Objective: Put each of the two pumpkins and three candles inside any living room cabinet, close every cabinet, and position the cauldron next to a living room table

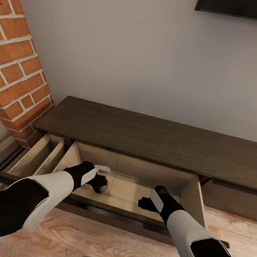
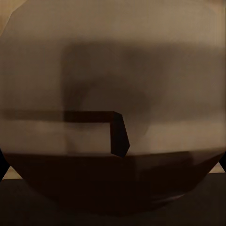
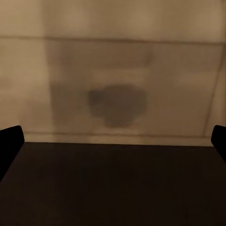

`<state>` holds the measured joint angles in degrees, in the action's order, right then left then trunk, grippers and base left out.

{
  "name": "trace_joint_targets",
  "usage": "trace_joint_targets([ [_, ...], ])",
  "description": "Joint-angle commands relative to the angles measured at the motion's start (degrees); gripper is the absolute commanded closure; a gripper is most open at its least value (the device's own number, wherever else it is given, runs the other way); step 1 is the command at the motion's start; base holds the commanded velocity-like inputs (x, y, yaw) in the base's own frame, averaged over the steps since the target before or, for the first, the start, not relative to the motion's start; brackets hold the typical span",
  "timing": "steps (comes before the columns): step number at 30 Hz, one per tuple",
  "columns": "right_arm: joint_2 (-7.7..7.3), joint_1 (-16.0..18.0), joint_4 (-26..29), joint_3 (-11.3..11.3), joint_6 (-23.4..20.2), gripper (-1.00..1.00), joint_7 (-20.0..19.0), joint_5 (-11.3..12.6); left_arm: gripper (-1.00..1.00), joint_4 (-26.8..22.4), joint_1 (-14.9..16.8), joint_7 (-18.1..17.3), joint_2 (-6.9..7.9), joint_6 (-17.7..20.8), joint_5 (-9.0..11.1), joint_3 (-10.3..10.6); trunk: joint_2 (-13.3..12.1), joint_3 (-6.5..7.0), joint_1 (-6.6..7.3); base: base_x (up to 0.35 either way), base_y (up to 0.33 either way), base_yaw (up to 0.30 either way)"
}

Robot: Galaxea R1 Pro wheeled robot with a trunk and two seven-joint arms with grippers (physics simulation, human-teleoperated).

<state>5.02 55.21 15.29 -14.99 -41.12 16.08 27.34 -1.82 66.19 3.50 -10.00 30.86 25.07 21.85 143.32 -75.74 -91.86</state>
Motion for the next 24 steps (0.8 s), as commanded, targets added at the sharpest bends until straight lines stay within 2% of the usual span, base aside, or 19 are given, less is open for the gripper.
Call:
trace_joint_targets([
  [1, -0.02, 0.01, 0.09, -0.39, -0.19, -1.00, 0.44, 0.61, 1.00, -0.11, 0.00, 0.37, 0.00, 0.31, 0.58, 0.28, 0.02, -0.04, 0.01, 0.000, 0.000, 0.000],
  [24, -0.04, 0.05, 0.09, -0.39, -0.19, -1.00, 0.44, 0.61, 1.00, -0.11, -0.01, 0.37, 0.00, 0.34, 0.60, 0.23, 0.02, -0.60, 0.01, 0.000, 0.000, 0.000],
])
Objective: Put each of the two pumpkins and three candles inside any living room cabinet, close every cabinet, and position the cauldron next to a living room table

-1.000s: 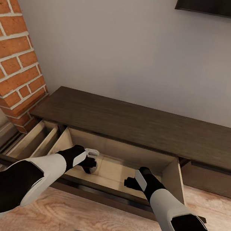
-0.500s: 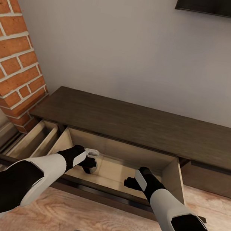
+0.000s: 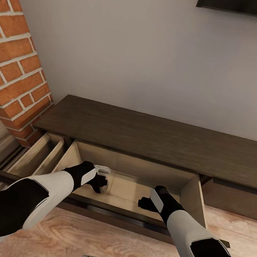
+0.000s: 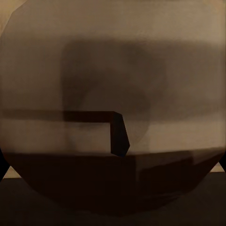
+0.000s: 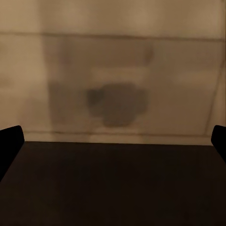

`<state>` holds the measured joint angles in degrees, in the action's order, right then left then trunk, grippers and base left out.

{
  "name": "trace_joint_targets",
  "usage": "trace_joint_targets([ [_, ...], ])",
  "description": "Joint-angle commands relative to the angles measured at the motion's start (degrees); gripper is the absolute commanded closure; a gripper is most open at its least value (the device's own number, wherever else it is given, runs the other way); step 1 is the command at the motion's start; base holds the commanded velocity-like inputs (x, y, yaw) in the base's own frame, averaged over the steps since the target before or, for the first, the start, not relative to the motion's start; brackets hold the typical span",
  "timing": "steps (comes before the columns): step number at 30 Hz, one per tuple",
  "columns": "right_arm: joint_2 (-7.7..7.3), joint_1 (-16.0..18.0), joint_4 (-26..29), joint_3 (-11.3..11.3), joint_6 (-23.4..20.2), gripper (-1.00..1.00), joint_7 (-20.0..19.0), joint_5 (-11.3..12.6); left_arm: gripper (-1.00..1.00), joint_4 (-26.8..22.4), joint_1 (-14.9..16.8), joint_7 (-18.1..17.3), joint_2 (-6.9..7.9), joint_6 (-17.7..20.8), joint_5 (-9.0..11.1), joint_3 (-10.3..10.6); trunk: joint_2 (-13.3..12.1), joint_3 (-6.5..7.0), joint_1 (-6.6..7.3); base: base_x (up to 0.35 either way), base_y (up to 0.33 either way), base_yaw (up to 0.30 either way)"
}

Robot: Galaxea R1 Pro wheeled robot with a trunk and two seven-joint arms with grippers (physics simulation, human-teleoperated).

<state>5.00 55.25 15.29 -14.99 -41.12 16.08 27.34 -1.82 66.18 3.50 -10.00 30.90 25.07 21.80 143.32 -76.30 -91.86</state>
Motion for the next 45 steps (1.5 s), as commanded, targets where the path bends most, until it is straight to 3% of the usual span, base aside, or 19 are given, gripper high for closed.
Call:
trace_joint_targets([
  [1, -0.01, 0.01, 0.09, -0.38, -0.19, -1.00, 0.44, 0.61, 1.00, -0.11, 0.00, 0.37, 0.00, 0.30, 0.59, 0.29, 0.02, -0.04, 0.01, 0.000, 0.000, 0.000],
  [37, 0.01, 0.03, 0.09, -0.39, -0.19, -1.00, 0.44, 0.61, 1.00, -0.11, 0.02, 0.46, 0.00, 0.30, 0.56, 0.29, 0.02, -0.05, 0.01, 0.057, 0.000, 0.000],
  [45, 0.01, 0.01, 0.09, -0.39, -0.19, -1.00, 0.44, 0.61, 1.00, -0.11, 0.00, 0.46, 0.00, 0.30, 0.54, 0.31, 0.12, -1.82, -0.20, 0.000, 0.000, 0.000],
])
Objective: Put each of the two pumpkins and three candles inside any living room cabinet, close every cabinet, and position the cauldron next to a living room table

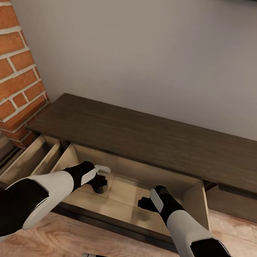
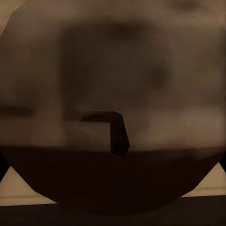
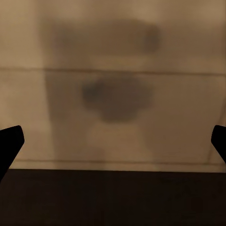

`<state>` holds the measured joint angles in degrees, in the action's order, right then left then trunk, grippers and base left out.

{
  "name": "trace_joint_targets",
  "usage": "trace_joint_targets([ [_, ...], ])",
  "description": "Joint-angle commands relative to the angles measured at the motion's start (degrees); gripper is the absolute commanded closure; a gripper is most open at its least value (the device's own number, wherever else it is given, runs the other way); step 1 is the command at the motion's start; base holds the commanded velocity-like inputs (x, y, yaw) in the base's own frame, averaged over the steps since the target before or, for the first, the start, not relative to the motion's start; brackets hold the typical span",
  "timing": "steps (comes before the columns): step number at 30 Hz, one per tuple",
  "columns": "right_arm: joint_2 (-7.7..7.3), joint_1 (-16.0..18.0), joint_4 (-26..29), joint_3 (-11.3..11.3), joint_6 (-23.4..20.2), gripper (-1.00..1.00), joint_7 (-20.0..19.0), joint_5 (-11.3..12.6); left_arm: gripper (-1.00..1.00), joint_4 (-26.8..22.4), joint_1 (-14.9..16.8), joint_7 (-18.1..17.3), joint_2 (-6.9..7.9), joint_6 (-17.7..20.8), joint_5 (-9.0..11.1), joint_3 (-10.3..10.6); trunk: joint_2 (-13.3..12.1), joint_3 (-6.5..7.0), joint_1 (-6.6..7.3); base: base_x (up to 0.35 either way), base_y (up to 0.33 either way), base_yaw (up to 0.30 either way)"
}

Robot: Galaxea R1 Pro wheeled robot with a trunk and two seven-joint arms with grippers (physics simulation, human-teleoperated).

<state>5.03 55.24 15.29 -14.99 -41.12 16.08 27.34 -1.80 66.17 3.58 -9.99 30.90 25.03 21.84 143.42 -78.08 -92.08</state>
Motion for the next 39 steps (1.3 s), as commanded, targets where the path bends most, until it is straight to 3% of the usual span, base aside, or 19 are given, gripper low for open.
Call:
trace_joint_targets([
  [1, -0.02, 0.03, 0.09, -0.39, -0.19, -1.00, 0.44, 0.61, 1.00, -0.13, 0.01, 0.38, 0.00, 0.30, 0.59, 0.29, 0.03, -0.27, -0.01, 0.000, 0.000, 0.000],
  [17, -0.02, 0.02, 0.09, -0.39, -0.19, -1.00, 0.44, 0.60, 1.00, -0.13, 0.02, 0.38, 0.00, 0.30, 0.56, 0.28, 0.03, -0.27, -0.01, 0.000, 0.000, 0.000],
  [21, -0.02, 0.02, 0.09, -0.39, -0.19, -1.00, 0.44, 0.60, 1.00, -0.13, 0.01, 0.38, 0.00, 0.30, 0.55, 0.31, 0.09, -1.15, -0.11, 0.000, 0.000, 0.000],
  [35, -0.02, 0.03, 0.09, -0.39, -0.19, -1.00, 0.44, 0.60, 1.00, -0.13, 0.01, 0.38, 0.00, 0.22, 0.55, 0.25, 0.09, -1.15, -0.11, 0.000, 0.000, 0.000],
  [36, -0.02, 0.03, 0.09, -0.39, -0.19, -1.00, 0.42, 0.60, -1.00, -0.13, 0.01, 0.38, 0.00, 0.21, 0.55, 0.24, 0.09, -1.15, -0.11, 0.000, 0.000, 0.000],
  [39, -0.02, 0.02, 0.09, -0.39, -0.19, -1.00, 0.44, 0.60, -1.00, -0.13, 0.01, 0.38, 0.00, 0.21, 0.55, 0.29, 0.09, -1.15, -0.11, 0.000, 0.000, 0.000],
])
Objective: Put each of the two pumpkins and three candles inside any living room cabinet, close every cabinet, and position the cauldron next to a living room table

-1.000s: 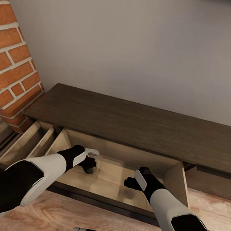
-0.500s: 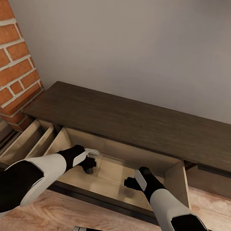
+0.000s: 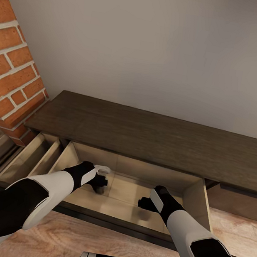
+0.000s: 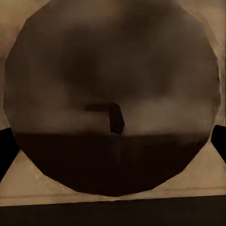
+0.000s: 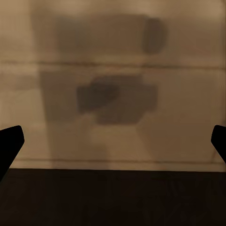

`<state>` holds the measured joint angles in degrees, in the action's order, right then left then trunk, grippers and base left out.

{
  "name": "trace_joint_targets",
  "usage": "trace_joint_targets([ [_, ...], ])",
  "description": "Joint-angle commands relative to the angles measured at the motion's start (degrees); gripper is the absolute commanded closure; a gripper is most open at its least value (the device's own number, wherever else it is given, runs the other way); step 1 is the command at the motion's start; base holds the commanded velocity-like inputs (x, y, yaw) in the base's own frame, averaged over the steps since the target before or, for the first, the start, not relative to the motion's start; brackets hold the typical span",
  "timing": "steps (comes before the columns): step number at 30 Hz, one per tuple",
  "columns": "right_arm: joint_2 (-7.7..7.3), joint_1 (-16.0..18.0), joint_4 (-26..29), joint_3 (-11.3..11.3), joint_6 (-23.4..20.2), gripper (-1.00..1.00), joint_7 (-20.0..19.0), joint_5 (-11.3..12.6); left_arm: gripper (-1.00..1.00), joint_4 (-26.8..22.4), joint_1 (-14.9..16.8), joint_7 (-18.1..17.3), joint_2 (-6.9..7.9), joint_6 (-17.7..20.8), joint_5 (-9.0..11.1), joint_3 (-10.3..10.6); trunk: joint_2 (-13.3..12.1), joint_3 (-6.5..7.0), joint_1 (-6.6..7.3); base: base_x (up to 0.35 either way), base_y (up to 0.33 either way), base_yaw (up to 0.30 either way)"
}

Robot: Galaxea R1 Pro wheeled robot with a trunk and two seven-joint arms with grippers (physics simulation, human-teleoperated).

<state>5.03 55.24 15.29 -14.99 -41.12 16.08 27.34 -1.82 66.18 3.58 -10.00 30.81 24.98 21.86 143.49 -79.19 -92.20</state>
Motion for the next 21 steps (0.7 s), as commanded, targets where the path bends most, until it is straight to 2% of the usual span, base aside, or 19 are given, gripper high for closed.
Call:
trace_joint_targets([
  [1, -0.02, 0.03, 0.09, -0.39, -0.19, -1.00, 0.44, 0.61, -1.00, -0.11, 0.00, 0.38, 0.00, 0.30, 0.59, 0.26, 0.01, -0.04, 0.01, 0.000, 0.000, 0.000],
  [17, -0.02, 0.03, 0.09, -0.39, -0.19, -1.00, 0.45, 0.61, -1.00, -0.11, 0.02, 0.38, 0.00, 0.30, 0.61, 0.24, 0.01, -0.04, 0.01, 0.000, 0.000, 0.000],
  [21, -0.02, 0.03, 0.09, -0.39, -0.19, -1.00, 0.45, 0.61, -1.00, -0.11, 0.00, 0.38, 0.00, 0.34, 0.60, 0.24, -0.04, 0.85, 0.11, 0.000, 0.000, 0.000],
])
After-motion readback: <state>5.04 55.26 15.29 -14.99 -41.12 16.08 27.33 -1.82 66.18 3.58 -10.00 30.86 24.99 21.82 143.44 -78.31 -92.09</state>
